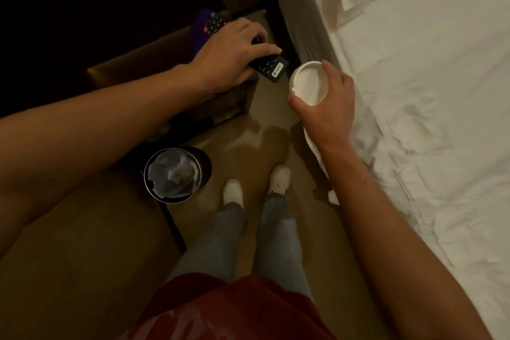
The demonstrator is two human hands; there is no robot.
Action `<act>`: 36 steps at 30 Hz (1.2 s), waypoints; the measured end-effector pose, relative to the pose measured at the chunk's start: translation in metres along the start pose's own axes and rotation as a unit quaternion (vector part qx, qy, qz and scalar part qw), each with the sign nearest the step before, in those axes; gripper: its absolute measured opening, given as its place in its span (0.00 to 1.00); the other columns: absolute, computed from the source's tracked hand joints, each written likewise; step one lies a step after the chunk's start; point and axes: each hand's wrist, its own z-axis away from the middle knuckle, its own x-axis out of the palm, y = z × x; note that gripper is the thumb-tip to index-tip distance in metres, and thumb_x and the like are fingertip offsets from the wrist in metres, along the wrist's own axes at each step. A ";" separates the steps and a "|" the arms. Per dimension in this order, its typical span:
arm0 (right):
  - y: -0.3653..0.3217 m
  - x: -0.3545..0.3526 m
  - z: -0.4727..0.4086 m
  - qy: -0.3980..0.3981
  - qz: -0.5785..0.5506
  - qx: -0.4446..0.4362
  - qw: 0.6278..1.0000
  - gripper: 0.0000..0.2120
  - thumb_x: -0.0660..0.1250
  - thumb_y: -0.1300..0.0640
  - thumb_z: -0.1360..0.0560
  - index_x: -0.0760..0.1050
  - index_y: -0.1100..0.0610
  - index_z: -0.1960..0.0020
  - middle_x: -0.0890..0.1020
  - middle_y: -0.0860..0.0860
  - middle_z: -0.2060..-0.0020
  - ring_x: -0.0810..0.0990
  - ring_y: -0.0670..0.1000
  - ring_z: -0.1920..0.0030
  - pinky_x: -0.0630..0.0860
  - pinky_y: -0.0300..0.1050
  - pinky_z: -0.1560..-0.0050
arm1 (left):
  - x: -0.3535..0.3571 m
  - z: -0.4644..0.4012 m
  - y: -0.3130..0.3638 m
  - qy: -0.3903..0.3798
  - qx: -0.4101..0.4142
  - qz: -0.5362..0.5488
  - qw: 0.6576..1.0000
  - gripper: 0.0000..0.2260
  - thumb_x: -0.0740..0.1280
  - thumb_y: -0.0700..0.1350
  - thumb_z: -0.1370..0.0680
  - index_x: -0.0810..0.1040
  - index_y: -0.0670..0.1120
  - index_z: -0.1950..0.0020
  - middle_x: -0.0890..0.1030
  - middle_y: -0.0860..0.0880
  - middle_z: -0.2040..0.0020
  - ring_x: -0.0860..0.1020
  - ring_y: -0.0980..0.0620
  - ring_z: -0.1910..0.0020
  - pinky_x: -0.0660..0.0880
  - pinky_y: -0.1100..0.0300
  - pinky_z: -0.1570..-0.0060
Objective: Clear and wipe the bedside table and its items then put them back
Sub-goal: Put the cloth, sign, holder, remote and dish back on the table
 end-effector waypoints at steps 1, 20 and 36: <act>-0.007 0.005 -0.008 -0.004 0.000 -0.006 1.000 0.42 0.74 0.40 0.33 0.68 0.50 0.23 0.71 0.52 0.30 0.70 0.52 0.30 0.64 0.39 0.40 | -0.003 -0.001 -0.011 0.000 -0.008 -0.004 1.000 0.24 0.67 0.44 0.20 0.69 0.51 0.24 0.73 0.42 0.33 0.70 0.40 0.31 0.70 0.44 0.33; -0.114 0.130 -0.189 -0.122 -0.017 -0.130 0.984 0.40 0.76 0.42 0.32 0.67 0.49 0.23 0.70 0.52 0.29 0.70 0.54 0.31 0.66 0.44 0.44 | -0.026 -0.032 -0.210 -0.010 -0.164 -0.014 0.986 0.24 0.66 0.38 0.23 0.74 0.49 0.27 0.74 0.41 0.33 0.70 0.40 0.32 0.70 0.44 0.33; -0.220 0.229 -0.311 -0.188 0.078 -0.227 0.952 0.40 0.78 0.47 0.31 0.66 0.52 0.23 0.70 0.56 0.28 0.70 0.59 0.30 0.72 0.52 0.39 | -0.014 -0.018 -0.342 -0.002 -0.299 0.011 0.954 0.27 0.72 0.41 0.23 0.71 0.48 0.24 0.73 0.41 0.34 0.70 0.40 0.34 0.69 0.46 0.36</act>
